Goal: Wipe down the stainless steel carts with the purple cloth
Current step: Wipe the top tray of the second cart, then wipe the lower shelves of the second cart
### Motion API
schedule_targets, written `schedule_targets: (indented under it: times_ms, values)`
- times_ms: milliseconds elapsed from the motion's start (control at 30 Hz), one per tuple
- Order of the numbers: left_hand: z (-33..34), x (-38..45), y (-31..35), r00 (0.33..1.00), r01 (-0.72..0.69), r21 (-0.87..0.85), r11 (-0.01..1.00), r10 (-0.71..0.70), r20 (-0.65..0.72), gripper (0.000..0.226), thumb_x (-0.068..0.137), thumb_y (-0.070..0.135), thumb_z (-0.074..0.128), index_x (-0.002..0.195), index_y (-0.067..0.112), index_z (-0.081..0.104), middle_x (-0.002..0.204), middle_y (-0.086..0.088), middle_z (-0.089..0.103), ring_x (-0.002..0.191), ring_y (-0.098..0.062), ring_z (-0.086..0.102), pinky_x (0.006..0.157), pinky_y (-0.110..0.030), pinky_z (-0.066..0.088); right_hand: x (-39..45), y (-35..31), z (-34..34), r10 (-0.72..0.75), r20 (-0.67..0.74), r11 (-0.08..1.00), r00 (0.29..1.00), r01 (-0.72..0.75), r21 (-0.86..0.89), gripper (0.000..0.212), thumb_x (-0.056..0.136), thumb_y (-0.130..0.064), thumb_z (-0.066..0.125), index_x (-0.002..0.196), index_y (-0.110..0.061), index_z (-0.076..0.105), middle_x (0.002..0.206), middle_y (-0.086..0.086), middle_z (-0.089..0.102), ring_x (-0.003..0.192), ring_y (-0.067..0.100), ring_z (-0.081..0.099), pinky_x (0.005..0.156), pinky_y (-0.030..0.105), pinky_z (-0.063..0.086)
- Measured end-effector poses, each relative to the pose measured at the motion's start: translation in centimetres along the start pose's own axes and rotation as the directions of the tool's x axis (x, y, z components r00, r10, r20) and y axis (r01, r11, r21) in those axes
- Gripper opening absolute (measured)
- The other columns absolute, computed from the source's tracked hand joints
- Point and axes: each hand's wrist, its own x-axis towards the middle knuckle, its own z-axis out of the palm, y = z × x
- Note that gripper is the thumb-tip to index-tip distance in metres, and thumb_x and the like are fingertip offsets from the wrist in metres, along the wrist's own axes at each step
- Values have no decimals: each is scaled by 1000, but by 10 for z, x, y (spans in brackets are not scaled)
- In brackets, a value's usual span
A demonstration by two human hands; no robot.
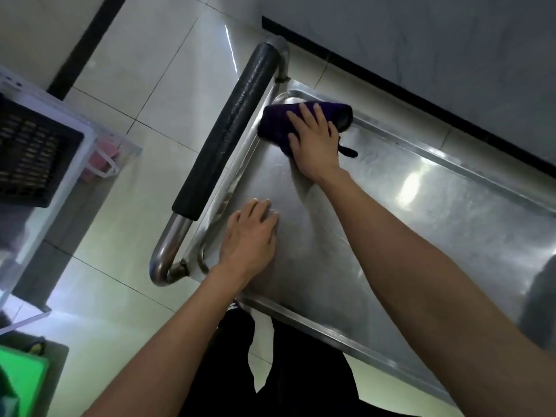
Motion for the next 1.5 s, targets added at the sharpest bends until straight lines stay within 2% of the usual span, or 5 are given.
schedule_targets:
  times_ms: [333,500,1100,1300,1500]
  values:
    - [-15,-44,-15,980,-193,6,981,192,59,38,100,32,43,130,20,62,145,-3,51,136,-25,40,106,-47,37,-205,7,39,307,-7,952,952,-307,-9,61,99,-60,40,155,-35,30,168,3,3,153,33,-8,122,55,6]
    - [-5,-82,-22,945,-319,-16,948,319,71,38,98,26,49,133,19,62,143,-4,54,135,-24,43,107,-49,37,-286,-36,68,475,-21,880,880,-475,20,56,100,-48,48,152,-33,35,167,8,9,151,41,4,119,57,19]
    - [49,-255,-41,959,-281,-2,960,281,-23,33,99,19,53,130,19,66,132,-1,63,126,-27,52,98,-47,46,-462,-82,116,382,-166,895,909,-320,309,55,89,-13,65,142,-23,53,151,9,46,133,30,46,109,48,40]
    - [87,-305,-47,963,-255,-5,967,254,87,38,100,24,52,137,18,61,140,-1,58,132,-26,48,101,-48,44,-519,-92,154,453,-156,819,878,-341,461,54,90,-10,66,141,-22,54,145,-1,51,128,18,48,107,19,29]
    - [108,-304,-77,960,-262,-46,964,266,89,29,98,21,56,125,18,66,129,-2,64,120,-28,55,92,-44,45,-520,-97,178,525,-94,755,846,-412,511,54,94,-14,63,145,-20,48,145,-1,51,128,17,50,111,35,41]
